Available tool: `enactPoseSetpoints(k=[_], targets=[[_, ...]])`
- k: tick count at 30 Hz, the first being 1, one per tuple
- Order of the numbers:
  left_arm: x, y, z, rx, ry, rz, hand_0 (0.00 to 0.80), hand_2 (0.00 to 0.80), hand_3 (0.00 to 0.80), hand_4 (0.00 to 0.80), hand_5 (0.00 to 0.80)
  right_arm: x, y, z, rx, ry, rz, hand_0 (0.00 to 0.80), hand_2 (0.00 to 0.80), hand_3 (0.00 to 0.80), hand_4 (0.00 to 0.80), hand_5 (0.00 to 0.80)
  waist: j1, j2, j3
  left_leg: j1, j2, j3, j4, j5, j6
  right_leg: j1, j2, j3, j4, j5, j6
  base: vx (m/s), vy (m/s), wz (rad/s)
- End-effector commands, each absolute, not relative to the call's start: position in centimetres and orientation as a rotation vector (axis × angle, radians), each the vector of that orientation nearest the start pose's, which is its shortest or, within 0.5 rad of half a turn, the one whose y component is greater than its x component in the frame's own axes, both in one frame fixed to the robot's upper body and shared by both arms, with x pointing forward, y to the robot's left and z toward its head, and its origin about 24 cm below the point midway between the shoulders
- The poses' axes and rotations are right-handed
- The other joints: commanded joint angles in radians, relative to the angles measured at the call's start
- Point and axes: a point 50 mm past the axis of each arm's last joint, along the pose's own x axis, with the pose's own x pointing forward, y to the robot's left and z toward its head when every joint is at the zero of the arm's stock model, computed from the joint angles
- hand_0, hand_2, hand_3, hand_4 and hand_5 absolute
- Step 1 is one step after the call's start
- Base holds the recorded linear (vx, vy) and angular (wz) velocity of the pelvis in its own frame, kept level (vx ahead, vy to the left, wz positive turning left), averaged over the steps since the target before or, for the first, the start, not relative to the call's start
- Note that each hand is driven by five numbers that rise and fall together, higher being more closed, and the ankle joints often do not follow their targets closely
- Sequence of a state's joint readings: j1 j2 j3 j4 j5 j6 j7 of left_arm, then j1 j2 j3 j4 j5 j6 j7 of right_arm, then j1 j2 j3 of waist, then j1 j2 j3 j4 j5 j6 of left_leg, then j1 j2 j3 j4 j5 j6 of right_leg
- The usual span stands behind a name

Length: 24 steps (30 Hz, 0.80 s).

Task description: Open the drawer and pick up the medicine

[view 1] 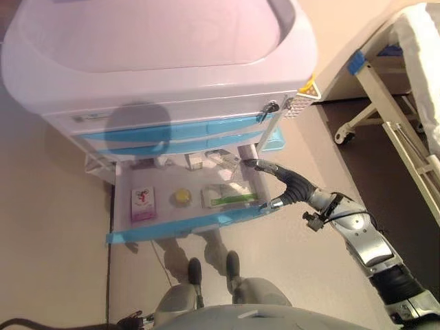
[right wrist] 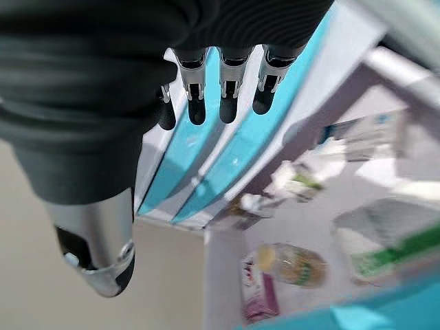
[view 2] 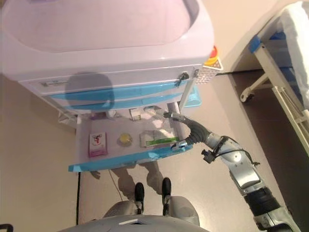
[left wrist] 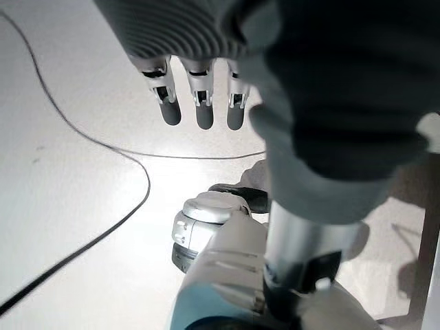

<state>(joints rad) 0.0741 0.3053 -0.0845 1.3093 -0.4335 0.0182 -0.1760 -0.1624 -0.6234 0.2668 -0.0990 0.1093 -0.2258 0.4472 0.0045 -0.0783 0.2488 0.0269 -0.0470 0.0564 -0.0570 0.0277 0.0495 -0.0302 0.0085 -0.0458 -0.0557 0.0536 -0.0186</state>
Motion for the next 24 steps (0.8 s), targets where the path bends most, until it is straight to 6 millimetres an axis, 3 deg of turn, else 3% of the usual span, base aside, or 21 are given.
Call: enactPoseSetpoints(k=[1, 6, 14, 24], targets=[[5.8, 25.6, -16.2, -0.179, 1.286, 0.283, 0.0, 0.0, 0.0, 0.0, 0.0, 25.3, -12.9, 14.6, -0.573, -0.457, 0.893, 0.0, 0.0, 0.0, 0.0, 0.0, 0.037, -0.019, -0.005, -0.077, -0.033, -0.038, 0.055, -0.045, 0.009, -0.043, -0.044, -0.029, 0.102, -0.02, 0.075, -0.037, -0.004, 0.23], [6.1, 25.7, -16.1, -0.184, 1.279, 0.282, 0.0, 0.0, 0.0, 0.0, 0.0, 26.5, -11.4, 14.3, -0.632, -0.409, 0.932, 0.0, 0.0, 0.0, 0.0, 0.0, 0.066, -0.019, 0.005, -0.088, -0.033, -0.064, 0.047, -0.034, 0.002, -0.044, -0.047, -0.051, 0.096, -0.024, 0.07, -0.031, -0.005, 0.26], [6.6, 25.7, -16.1, -0.179, 1.267, 0.28, 0.0, 0.0, 0.0, 0.0, 0.0, 28.6, -10.2, 11.0, -0.71, -0.22, 0.942, 0.0, 0.0, 0.0, 0.0, 0.0, 0.111, -0.017, 0.015, -0.104, -0.036, -0.096, 0.031, -0.015, -0.01, -0.042, -0.054, -0.099, 0.088, -0.033, 0.059, -0.014, 0.002, 0.25], [7.6, 25.0, -16.1, -0.181, 1.257, 0.253, 0.0, 0.0, 0.0, 0.0, 0.0, 30.1, -9.5, 9.1, -0.869, -0.197, 0.844, 0.0, 0.0, 0.0, 0.0, 0.0, 0.135, -0.007, 0.029, -0.122, -0.04, -0.114, 0.031, -0.005, -0.015, -0.052, -0.063, -0.127, 0.095, -0.038, 0.053, -0.002, 0.008, 0.11]])
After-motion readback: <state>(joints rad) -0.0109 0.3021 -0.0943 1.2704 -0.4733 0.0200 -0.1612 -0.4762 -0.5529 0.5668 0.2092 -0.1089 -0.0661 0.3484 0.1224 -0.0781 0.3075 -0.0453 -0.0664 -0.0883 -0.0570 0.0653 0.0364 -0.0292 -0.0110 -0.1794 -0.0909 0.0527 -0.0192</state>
